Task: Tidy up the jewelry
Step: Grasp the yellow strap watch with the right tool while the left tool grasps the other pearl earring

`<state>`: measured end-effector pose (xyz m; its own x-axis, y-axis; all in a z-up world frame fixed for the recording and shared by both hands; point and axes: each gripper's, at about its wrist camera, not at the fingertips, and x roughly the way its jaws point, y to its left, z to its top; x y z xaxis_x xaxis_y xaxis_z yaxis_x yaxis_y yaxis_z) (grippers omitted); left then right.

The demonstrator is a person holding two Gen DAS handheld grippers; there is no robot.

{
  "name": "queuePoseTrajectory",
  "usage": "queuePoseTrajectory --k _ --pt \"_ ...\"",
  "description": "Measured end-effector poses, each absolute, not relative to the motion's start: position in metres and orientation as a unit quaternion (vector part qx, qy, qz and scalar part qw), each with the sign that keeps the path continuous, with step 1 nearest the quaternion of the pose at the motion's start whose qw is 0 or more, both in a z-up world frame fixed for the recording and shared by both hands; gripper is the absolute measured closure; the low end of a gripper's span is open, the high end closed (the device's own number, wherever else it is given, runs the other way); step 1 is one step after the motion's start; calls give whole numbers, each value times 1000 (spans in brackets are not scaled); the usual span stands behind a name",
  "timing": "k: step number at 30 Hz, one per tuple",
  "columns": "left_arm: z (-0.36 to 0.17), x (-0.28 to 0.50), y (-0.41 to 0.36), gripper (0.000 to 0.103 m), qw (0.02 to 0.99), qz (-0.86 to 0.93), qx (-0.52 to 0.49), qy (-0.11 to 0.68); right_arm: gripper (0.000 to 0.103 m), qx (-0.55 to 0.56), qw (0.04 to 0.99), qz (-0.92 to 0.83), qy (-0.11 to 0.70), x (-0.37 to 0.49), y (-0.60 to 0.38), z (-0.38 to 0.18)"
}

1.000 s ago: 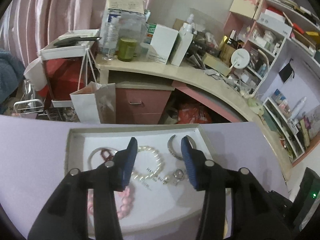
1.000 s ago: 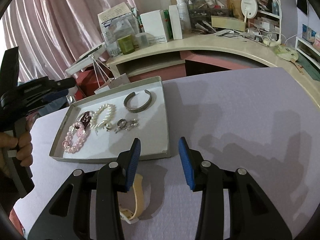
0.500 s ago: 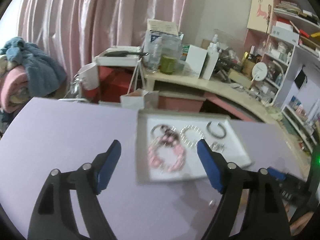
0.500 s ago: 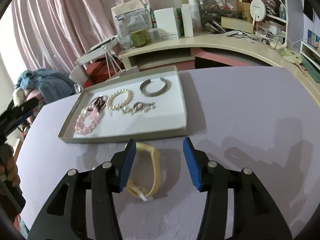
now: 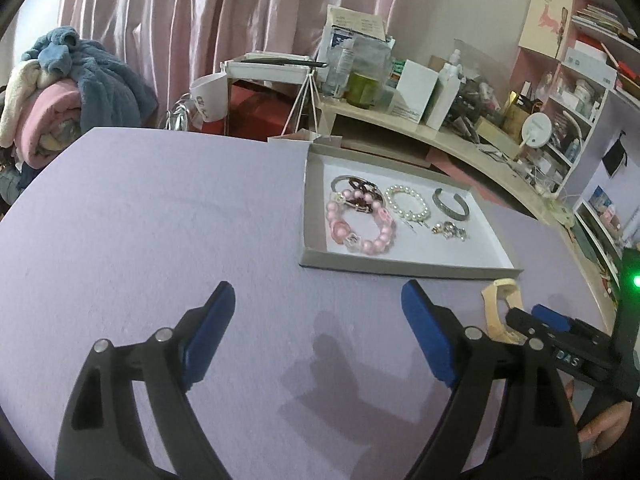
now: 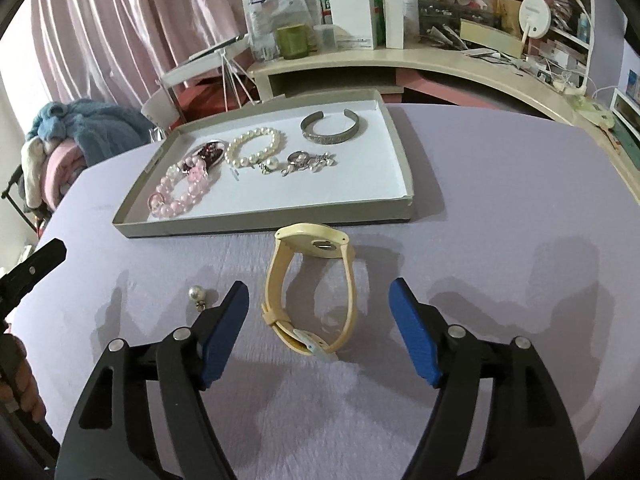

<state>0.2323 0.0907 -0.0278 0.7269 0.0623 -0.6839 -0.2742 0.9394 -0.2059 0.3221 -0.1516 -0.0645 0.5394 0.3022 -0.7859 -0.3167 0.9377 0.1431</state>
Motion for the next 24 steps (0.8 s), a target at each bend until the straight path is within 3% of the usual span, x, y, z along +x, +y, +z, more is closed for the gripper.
queuePoseTrajectory --k 24 --pt "-35 237 76 18 918 76 -133 367 30 -36 870 163 465 337 -140 -83"
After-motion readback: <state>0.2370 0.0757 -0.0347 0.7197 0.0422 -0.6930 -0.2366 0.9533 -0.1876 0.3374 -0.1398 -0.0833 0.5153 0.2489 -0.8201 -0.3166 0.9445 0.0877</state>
